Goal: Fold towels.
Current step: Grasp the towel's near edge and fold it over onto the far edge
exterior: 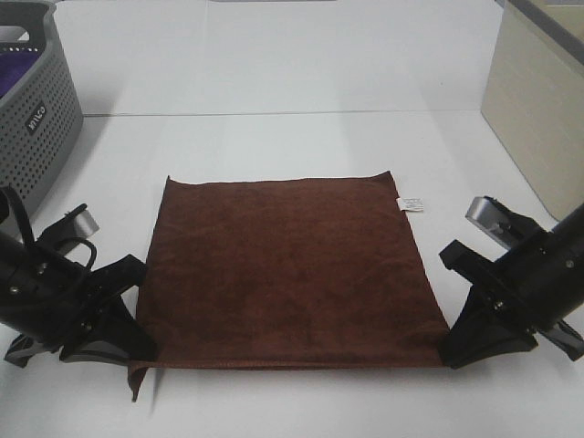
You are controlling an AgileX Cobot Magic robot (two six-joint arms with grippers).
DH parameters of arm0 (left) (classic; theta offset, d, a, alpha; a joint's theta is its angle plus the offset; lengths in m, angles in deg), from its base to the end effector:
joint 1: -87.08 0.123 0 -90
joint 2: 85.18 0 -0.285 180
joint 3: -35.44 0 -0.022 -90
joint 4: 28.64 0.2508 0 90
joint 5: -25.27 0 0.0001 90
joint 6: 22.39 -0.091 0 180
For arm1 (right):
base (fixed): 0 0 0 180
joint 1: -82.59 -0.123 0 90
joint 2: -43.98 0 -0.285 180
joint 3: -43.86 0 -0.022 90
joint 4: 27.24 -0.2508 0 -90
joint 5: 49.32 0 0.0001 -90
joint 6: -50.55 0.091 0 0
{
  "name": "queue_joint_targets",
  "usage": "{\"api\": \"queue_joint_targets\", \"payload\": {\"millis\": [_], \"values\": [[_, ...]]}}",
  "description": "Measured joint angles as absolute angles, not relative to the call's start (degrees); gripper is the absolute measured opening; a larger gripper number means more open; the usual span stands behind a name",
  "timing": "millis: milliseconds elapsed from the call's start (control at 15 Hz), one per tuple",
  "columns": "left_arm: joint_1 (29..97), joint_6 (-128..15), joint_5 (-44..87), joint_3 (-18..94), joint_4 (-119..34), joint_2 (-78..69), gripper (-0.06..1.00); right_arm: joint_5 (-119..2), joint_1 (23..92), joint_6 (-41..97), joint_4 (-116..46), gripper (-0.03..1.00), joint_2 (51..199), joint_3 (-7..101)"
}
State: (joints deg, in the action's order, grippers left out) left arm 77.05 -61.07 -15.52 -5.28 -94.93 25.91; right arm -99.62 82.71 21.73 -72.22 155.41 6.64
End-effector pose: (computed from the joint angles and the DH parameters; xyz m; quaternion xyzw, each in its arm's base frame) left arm 0.2385 -0.0975 0.1063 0.0673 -0.9440 0.3227 0.0124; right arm 0.2414 0.0490 0.1102 -0.0546 -0.9546 -0.2801 0.0848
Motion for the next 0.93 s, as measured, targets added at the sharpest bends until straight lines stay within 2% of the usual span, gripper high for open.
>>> {"api": "queue_joint_targets", "payload": {"millis": [267, 667, 933], "values": [[77.05, -58.32, -14.95, -0.87, -93.04, 25.45, 0.00, -101.11, 82.71, 22.07, -71.36, 0.00, 154.73, 12.77], [77.00, -44.28, -14.55, 18.67, -78.49, 27.63, 0.00, -102.77, 82.48, 24.88, -70.79, 0.00, 159.08, 32.25], [76.94, -43.19, -13.80, 28.98, -75.39, 35.53, 0.00, -102.83, 82.48, 24.88, -70.61, 0.00, 167.45, 44.11]]}}
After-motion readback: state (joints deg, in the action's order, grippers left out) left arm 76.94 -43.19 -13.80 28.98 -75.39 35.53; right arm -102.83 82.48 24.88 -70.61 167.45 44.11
